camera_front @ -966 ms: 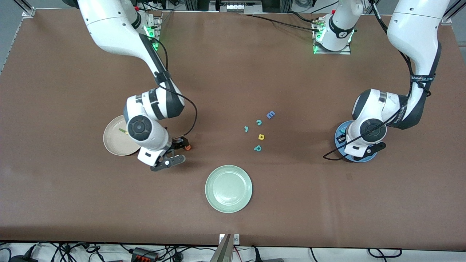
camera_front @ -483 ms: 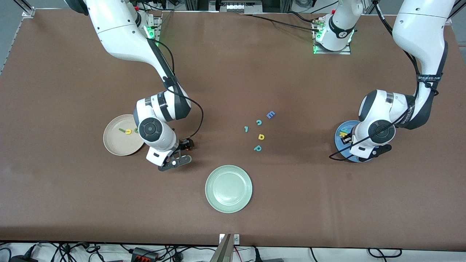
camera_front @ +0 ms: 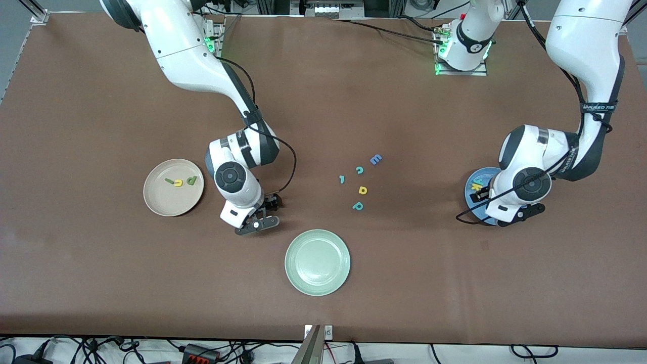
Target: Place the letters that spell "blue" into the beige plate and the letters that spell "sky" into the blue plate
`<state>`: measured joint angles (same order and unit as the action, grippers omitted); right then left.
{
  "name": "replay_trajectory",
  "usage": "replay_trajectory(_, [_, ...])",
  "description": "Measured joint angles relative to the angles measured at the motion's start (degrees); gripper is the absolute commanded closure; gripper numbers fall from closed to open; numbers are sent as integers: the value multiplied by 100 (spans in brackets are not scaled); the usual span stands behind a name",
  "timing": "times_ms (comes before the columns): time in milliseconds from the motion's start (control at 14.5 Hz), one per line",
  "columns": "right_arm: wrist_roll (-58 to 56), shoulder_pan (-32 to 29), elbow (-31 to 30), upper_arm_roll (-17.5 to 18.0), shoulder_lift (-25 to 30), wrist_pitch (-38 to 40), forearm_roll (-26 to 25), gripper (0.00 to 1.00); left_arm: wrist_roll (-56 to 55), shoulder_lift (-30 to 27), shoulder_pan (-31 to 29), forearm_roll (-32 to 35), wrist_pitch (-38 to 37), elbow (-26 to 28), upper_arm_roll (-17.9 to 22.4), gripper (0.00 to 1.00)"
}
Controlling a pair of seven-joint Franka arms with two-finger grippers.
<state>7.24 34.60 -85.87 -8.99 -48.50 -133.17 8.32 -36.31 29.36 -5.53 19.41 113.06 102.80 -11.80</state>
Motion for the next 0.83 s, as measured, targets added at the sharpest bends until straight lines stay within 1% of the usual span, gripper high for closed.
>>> replay_trajectory(138, [122,-2,25,-20,4,167,2,8,655,-22,-2,0,-324,-418,-2,0])
replay_trajectory(276, [313,-2,41,-27,5,232,10,10,1293,-62,0,-17,-768,-955,-56,0])
replay_trajectory(345, [401,1,52,-27,8,289,10,14,1464,-83,0,-61,-1040,-1261,-170,0])
replay_trajectory(414, [438,1,67,-27,14,371,12,22,1542,-108,3,-132,-1336,-1566,-326,0])
replay_trajectory(552, [473,-1,90,-30,24,476,18,52,1561,-145,19,-300,-1982,-2162,-696,0])
replay_trajectory(690, [484,-2,123,-47,61,609,31,76,1561,-219,28,-483,-2483,-2536,-960,0])
replay_trajectory(828, [495,-3,123,-51,85,658,45,90,1607,-360,14,-732,-2631,-2756,-999,0])
